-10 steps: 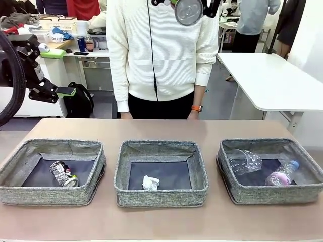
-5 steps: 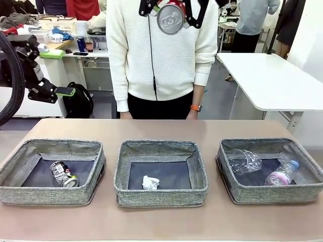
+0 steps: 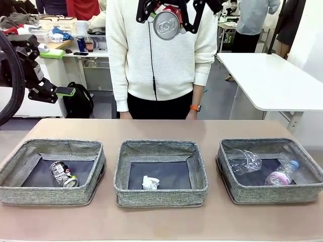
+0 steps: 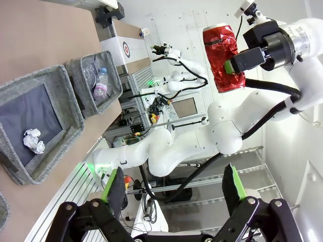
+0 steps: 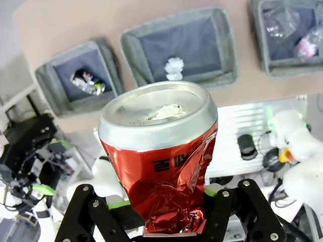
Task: Sort the waste into the appropriate baskets.
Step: Pick up the waste item pointed out by the person, then place the picked waste into the Fabric basket indicated by the person.
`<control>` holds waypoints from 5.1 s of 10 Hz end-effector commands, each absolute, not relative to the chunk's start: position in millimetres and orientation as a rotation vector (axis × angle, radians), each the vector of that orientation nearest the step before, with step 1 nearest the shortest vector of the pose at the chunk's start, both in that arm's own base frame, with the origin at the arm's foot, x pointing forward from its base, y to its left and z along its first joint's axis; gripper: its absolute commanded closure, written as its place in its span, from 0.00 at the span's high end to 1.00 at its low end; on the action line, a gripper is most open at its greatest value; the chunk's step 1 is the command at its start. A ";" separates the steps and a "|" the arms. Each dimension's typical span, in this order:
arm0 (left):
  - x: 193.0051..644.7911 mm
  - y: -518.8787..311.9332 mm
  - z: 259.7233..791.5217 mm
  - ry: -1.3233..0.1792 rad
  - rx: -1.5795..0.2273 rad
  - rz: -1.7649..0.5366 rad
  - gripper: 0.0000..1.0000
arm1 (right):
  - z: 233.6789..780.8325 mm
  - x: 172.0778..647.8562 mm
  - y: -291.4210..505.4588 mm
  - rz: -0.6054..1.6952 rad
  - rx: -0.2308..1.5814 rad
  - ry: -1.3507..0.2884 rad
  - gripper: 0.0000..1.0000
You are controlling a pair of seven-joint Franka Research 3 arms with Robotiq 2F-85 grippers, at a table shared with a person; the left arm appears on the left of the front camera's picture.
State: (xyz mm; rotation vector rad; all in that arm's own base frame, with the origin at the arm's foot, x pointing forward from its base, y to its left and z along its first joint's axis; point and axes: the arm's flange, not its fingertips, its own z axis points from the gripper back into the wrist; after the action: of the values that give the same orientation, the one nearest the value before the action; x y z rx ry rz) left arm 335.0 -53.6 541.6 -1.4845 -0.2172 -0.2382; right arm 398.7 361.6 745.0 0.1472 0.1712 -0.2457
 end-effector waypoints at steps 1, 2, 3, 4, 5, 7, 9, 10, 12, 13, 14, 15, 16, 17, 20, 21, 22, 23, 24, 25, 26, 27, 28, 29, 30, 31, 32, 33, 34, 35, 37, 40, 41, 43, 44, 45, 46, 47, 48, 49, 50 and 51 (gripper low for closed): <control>334.3 -55.2 544.5 -0.221 -1.510 -0.235 1.00 | 746.5 396.5 362.4 -0.240 0.156 0.179 0.03; 334.3 -55.2 544.5 -0.221 -1.510 -0.235 1.00 | 746.5 396.5 362.4 -0.240 0.156 0.179 0.03; 334.3 -55.2 544.5 -0.221 -1.510 -0.235 1.00 | 746.5 396.5 362.4 -0.240 0.156 0.179 0.03; 334.3 -55.2 544.5 -0.221 -1.510 -0.235 1.00 | 746.5 396.5 362.4 -0.240 0.156 0.179 0.03; 334.3 -55.2 544.5 -0.221 -1.510 -0.235 1.00 | 746.5 396.5 362.4 -0.240 0.156 0.179 0.03; 334.3 -55.2 544.5 -0.221 -1.510 -0.235 1.00 | 746.5 396.5 362.4 -0.240 0.156 0.179 0.03; 334.3 -55.2 544.5 -0.221 -1.510 -0.235 1.00 | 746.5 396.5 362.4 -0.240 0.156 0.179 0.03; 334.3 -55.2 544.5 -0.221 -1.510 -0.235 1.00 | 746.5 396.5 362.4 -0.240 0.156 0.179 0.03; 334.3 -55.2 544.5 -0.221 -1.510 -0.235 1.00 | 746.5 396.5 362.4 -0.240 0.156 0.179 0.03; 334.3 -55.2 544.5 -0.221 -1.510 -0.235 1.00 | 746.5 396.5 362.4 -0.240 0.156 0.179 0.03; 334.3 -55.2 544.5 -0.221 -1.510 -0.235 1.00 | 746.5 396.5 362.4 -0.240 0.156 0.179 0.03; 334.3 -55.2 544.5 -0.221 -1.510 -0.235 1.00 | 746.5 396.5 362.4 -0.240 0.156 0.179 0.03; 334.3 -55.2 544.5 -0.221 -1.510 -0.235 1.00 | 746.5 396.5 362.4 -0.240 0.156 0.179 0.03; 334.3 -55.2 544.5 -0.221 -1.510 -0.235 1.00 | 746.5 396.5 362.4 -0.240 0.156 0.179 0.03; 334.3 -55.2 544.5 -0.221 -1.510 -0.235 1.00 | 746.5 396.5 362.4 -0.240 0.156 0.179 0.03; 334.3 -55.2 544.5 -0.221 -1.510 -0.235 1.00 | 746.5 396.5 362.4 -0.240 0.156 0.179 0.03; 334.3 -55.2 544.5 -0.221 -1.510 -0.235 1.00 | 746.5 396.5 362.4 -0.240 0.156 0.179 0.03; 334.3 -55.2 544.5 -0.221 -1.510 -0.235 1.00 | 746.5 396.5 362.4 -0.240 0.156 0.179 0.03; 334.3 -55.2 544.5 -0.221 -1.510 -0.235 1.00 | 746.5 396.5 362.4 -0.240 0.156 0.179 0.03; 334.3 -55.2 544.5 -0.221 -1.510 -0.235 1.00 | 746.5 396.5 362.4 -0.240 0.156 0.179 0.03; 334.3 -55.2 544.5 -0.221 -1.510 -0.235 1.00 | 746.5 396.5 362.4 -0.240 0.156 0.179 0.03; 334.3 -55.2 544.5 -0.221 -1.510 -0.235 1.00 | 746.5 396.5 362.4 -0.240 0.156 0.179 0.03; 334.3 -55.2 544.5 -0.221 -1.510 -0.235 1.00 | 746.5 396.5 362.4 -0.240 0.156 0.179 0.03; 334.3 -55.2 544.5 -0.221 -1.510 -0.235 1.00 | 746.5 396.5 362.4 -0.240 0.156 0.179 0.03; 334.3 -55.2 544.5 -0.221 -1.510 -0.235 1.00 | 746.5 396.5 362.4 -0.240 0.156 0.179 0.03; 334.3 -55.2 544.5 -0.221 -1.510 -0.235 1.00 | 746.5 396.5 362.4 -0.240 0.156 0.179 0.03; 334.3 -55.2 544.5 -0.221 -1.510 -0.235 1.00 | 746.5 396.5 362.4 -0.240 0.156 0.179 0.03; 334.3 -55.2 544.5 -0.221 -1.510 -0.235 1.00 | 746.5 396.5 362.4 -0.240 0.156 0.179 0.03; 335.0 -53.6 541.7 -0.217 -1.485 -0.238 1.00 | 744.8 398.5 361.9 -0.245 0.148 0.173 0.03; 325.8 -37.4 544.5 -0.204 -1.319 -0.267 1.00 | 725.3 407.4 384.6 -0.093 0.137 0.155 0.03; 306.7 31.8 542.6 -0.194 -0.951 -0.177 1.00 | 685.6 418.6 421.9 0.041 0.138 0.140 0.03; 249.9 140.5 564.8 -0.239 -0.718 0.169 1.00 | 623.6 426.5 517.0 0.394 0.162 0.078 0.03; 235.1 156.8 566.8 -0.262 -0.696 0.271 1.00 | 602.7 433.2 555.1 0.460 0.218 0.147 0.03; 216.9 186.8 576.1 -0.496 -0.640 0.423 1.00 | 575.0 439.5 584.4 0.439 0.123 0.125 0.03; 221.5 184.4 568.5 -0.300 -0.664 0.281 1.00 | 567.9 409.3 554.6 0.440 0.193 0.152 0.03; 221.5 184.4 568.5 -0.300 -0.664 0.281 1.00 | 567.9 409.3 554.6 0.440 0.193 0.152 0.03; 221.5 184.4 568.5 -0.300 -0.664 0.281 1.00 | 538.5 413.9 574.9 0.459 0.175 0.167 0.03; 221.5 184.4 568.5 -0.300 -0.664 0.281 1.00 | 534.8 408.0 594.9 0.558 0.019 0.169 0.03; 221.5 184.4 568.5 -0.300 -0.664 0.281 1.00 | 517.3 411.8 626.1 0.692 0.008 0.142 0.03; 221.5 184.4 568.5 -0.300 -0.664 0.281 1.00 | 503.7 413.3 642.5 0.748 0.029 0.121 0.03; 221.5 184.4 568.5 -0.300 -0.664 0.281 1.00 | 492.6 412.2 651.4 0.784 0.014 0.083 0.03; 221.5 184.4 568.5 -0.300 -0.664 0.281 1.00 | 480.3 411.9 661.7 0.866 0.071 0.043 0.03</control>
State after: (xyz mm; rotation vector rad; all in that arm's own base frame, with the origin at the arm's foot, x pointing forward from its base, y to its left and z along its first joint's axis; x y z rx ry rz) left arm 225.2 181.7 568.6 -0.6696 -0.3111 0.2810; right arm 381.8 635.0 462.5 0.0189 0.1141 0.7799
